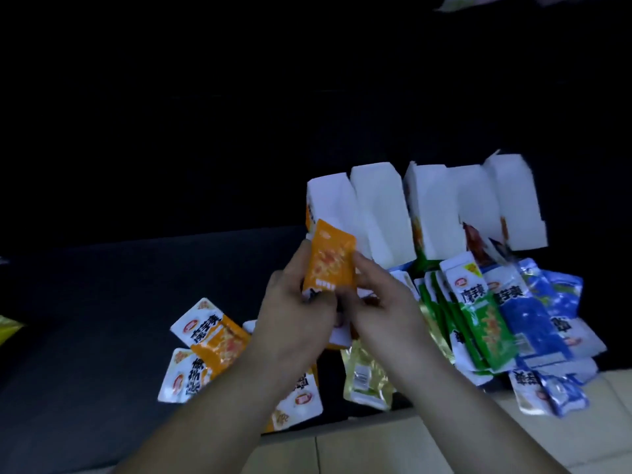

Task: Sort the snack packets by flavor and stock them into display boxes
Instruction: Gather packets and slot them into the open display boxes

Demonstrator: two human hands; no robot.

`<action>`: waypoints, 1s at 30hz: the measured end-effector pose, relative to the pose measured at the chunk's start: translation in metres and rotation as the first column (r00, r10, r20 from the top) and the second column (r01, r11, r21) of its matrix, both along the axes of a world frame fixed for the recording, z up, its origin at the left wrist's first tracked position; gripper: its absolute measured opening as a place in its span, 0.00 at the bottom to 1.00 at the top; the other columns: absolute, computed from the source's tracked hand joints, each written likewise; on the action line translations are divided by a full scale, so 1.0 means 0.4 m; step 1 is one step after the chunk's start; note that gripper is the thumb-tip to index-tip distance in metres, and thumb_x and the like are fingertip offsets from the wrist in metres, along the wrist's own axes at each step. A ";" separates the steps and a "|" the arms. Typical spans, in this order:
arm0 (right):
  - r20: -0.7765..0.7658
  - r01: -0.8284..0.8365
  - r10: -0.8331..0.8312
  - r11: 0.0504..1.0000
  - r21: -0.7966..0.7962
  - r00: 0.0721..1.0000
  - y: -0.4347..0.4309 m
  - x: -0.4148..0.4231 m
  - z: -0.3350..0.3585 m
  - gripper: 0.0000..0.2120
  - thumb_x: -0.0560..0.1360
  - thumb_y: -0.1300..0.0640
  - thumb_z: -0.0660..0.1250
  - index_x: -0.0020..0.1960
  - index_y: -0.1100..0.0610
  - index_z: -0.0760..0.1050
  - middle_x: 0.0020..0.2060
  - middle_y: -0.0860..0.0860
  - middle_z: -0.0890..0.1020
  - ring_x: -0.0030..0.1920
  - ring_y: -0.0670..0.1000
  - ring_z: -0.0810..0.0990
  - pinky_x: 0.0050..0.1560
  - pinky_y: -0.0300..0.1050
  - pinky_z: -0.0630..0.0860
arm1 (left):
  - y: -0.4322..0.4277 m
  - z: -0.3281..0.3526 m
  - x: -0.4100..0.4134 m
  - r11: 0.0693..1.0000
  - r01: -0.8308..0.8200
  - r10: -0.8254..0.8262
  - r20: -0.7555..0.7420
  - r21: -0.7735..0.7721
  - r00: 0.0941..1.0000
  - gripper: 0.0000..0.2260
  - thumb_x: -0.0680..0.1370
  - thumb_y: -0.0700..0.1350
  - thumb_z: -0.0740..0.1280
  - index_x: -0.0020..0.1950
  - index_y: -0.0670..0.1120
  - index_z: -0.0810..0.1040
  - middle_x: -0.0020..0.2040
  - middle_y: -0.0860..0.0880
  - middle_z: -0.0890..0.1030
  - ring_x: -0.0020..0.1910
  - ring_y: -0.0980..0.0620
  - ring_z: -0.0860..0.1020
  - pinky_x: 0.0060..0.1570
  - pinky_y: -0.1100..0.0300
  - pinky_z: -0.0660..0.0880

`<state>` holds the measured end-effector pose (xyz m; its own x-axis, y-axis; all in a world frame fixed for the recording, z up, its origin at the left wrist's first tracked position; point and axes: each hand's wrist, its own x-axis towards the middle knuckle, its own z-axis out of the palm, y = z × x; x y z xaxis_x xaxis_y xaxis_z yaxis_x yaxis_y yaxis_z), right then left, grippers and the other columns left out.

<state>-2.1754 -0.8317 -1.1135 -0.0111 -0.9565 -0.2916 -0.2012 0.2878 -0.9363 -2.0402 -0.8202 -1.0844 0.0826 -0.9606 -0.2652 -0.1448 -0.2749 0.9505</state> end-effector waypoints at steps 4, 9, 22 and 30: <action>0.066 0.136 -0.144 0.985 0.108 0.987 -0.093 -0.025 -0.014 0.18 0.76 0.55 0.73 0.66 0.54 0.80 0.56 0.52 0.86 0.54 0.52 0.86 0.58 0.59 0.82 | -0.101 0.004 -0.037 0.999 0.045 -0.043 0.100 -0.011 0.994 0.20 0.79 0.35 0.70 0.47 0.64 0.75 0.37 0.66 0.82 0.38 0.72 0.80 0.34 0.75 0.75; 0.056 0.139 -0.143 0.988 0.061 0.988 -0.097 -0.052 -0.020 0.08 0.77 0.48 0.74 0.53 0.50 0.82 0.47 0.45 0.86 0.46 0.44 0.86 0.53 0.51 0.84 | -0.116 -0.028 -0.046 0.996 -0.093 0.093 0.013 0.011 0.996 0.15 0.78 0.43 0.75 0.64 0.50 0.80 0.57 0.56 0.84 0.54 0.61 0.83 0.53 0.63 0.82; -0.312 -0.206 0.115 0.938 -0.278 0.943 0.088 0.033 -0.070 0.07 0.79 0.52 0.72 0.56 0.48 0.84 0.48 0.41 0.81 0.49 0.41 0.81 0.46 0.38 0.79 | 0.137 -0.178 0.120 0.986 -0.161 0.165 0.367 -0.041 0.915 0.18 0.77 0.40 0.72 0.64 0.57 0.79 0.65 0.54 0.78 0.62 0.57 0.78 0.58 0.58 0.80; -0.609 -0.580 0.563 0.790 0.198 0.559 0.162 0.129 -0.158 0.31 0.80 0.36 0.60 0.81 0.37 0.56 0.83 0.41 0.46 0.83 0.52 0.43 0.79 0.53 0.62 | 0.253 -0.241 0.228 0.921 0.006 -0.314 0.733 0.390 0.603 0.36 0.73 0.74 0.48 0.79 0.71 0.39 0.83 0.47 0.35 0.82 0.38 0.38 0.79 0.38 0.45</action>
